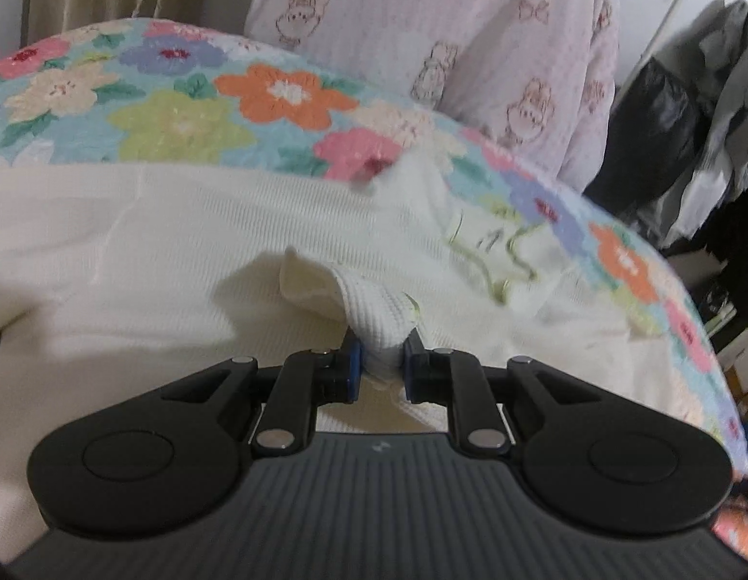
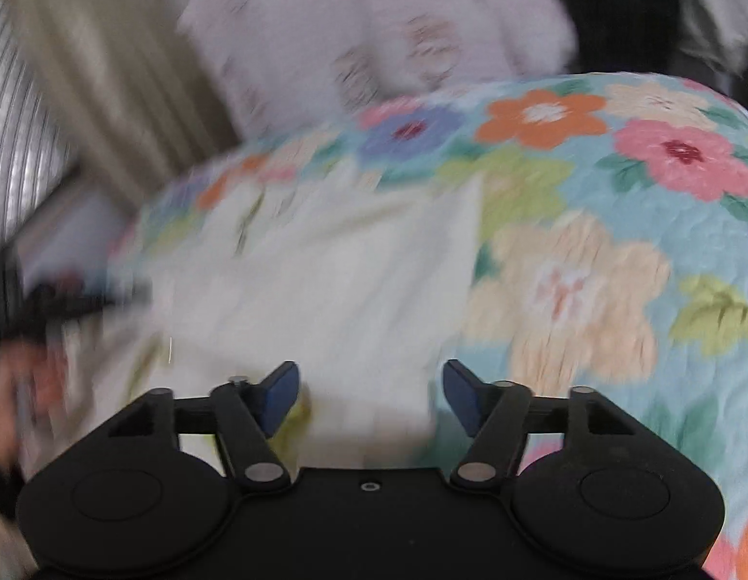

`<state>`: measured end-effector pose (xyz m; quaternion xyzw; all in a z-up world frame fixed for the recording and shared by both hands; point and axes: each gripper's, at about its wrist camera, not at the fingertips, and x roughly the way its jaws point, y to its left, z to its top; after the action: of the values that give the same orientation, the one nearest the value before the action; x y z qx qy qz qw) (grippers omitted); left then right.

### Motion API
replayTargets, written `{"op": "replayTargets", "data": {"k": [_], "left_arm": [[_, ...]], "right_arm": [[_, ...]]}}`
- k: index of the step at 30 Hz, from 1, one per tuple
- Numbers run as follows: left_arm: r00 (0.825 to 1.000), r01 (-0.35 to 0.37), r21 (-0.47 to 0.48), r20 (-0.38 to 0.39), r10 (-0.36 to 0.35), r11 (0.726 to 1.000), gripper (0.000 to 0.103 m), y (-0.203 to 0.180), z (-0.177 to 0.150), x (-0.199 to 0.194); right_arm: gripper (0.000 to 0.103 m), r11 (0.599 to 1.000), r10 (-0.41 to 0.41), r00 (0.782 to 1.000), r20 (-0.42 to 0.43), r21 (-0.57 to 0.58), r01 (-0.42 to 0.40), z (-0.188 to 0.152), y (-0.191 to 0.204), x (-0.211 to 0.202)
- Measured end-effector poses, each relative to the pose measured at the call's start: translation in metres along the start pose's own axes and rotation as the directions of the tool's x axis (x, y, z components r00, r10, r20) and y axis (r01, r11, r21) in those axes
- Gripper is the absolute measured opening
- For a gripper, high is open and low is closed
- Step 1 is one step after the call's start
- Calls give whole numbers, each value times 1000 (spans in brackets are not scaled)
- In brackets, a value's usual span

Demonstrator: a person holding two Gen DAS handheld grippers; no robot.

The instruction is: Fold clothes

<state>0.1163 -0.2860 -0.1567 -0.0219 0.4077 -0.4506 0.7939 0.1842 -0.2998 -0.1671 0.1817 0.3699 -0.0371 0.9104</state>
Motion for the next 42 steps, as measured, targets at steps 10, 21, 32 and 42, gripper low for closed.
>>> {"op": "replayTargets", "data": {"k": [10, 21, 32, 42], "left_arm": [[949, 129, 13, 289, -127, 992, 16, -16, 13, -67], [990, -132, -7, -56, 131, 991, 34, 10, -34, 1], [909, -408, -119, 31, 415, 905, 60, 123, -8, -131], [697, -702, -96, 115, 708, 706, 69, 203, 1, -151]], "right_arm": [[7, 927, -374, 897, 236, 56, 372, -25, 14, 40], [42, 876, -474, 867, 152, -19, 482, -31, 12, 26], [65, 994, 46, 976, 213, -111, -23, 2, 106, -50], [66, 911, 264, 964, 42, -339, -235, 33, 218, 26]]}}
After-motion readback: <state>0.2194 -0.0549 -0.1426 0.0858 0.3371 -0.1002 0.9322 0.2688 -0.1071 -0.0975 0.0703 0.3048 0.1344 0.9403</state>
